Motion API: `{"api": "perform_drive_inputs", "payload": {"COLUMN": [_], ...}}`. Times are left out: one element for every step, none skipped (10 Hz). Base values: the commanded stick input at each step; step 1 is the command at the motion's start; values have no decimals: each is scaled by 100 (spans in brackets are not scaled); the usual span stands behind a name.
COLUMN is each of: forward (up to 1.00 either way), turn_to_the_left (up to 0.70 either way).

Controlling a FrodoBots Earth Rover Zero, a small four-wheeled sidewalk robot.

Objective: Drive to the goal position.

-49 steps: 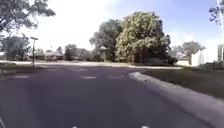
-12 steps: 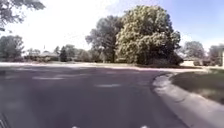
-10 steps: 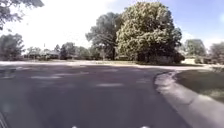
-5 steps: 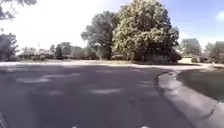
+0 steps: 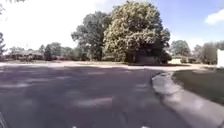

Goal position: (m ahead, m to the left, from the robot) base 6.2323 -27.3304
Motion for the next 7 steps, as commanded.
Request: {"api": "perform_drive_inputs", "payload": {"forward": [100,100,100,100,100,100,100], "turn_to_the_left": [0,0,0,0,0,0,0]}}
